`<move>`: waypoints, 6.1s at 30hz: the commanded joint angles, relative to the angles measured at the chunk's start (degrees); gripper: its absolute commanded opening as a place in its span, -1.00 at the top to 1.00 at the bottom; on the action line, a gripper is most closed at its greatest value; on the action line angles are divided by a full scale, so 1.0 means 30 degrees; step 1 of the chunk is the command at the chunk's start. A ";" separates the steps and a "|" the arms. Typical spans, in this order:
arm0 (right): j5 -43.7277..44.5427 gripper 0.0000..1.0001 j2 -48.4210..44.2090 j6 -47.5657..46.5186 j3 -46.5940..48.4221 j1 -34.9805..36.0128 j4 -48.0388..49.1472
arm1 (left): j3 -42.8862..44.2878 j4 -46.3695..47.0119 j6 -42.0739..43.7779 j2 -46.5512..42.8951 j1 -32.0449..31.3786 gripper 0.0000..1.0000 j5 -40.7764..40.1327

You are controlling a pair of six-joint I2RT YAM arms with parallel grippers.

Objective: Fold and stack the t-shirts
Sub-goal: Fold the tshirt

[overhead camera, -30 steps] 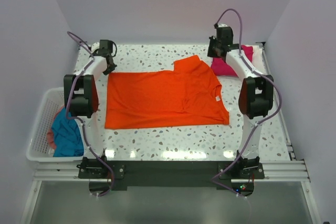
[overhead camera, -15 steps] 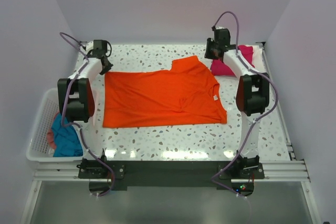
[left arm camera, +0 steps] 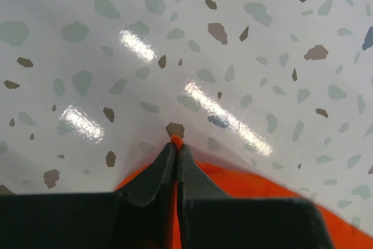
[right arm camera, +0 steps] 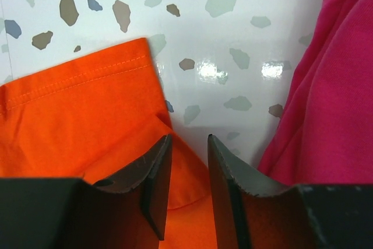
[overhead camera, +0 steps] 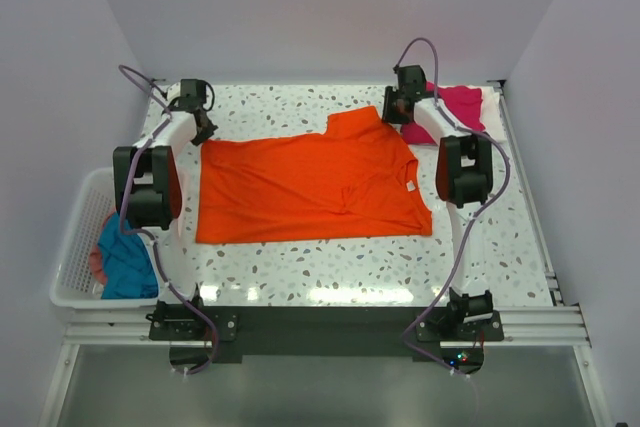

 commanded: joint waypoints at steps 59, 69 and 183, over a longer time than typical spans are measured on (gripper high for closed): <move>-0.0238 1.00 -1.5971 0.3858 -1.6697 -0.0924 0.3974 | -0.6949 0.0904 -0.0540 -0.7199 0.0622 1.00 0.0454; -0.0854 1.00 -1.8491 0.4474 -2.0770 -0.0895 0.4648 | -1.0696 0.1401 -0.0833 -0.9690 0.0622 1.00 0.0745; -0.2026 0.53 -2.7135 0.5852 -3.0325 0.2855 0.4796 | -1.1932 -0.0123 -0.2885 -1.0335 -0.0609 0.31 0.2239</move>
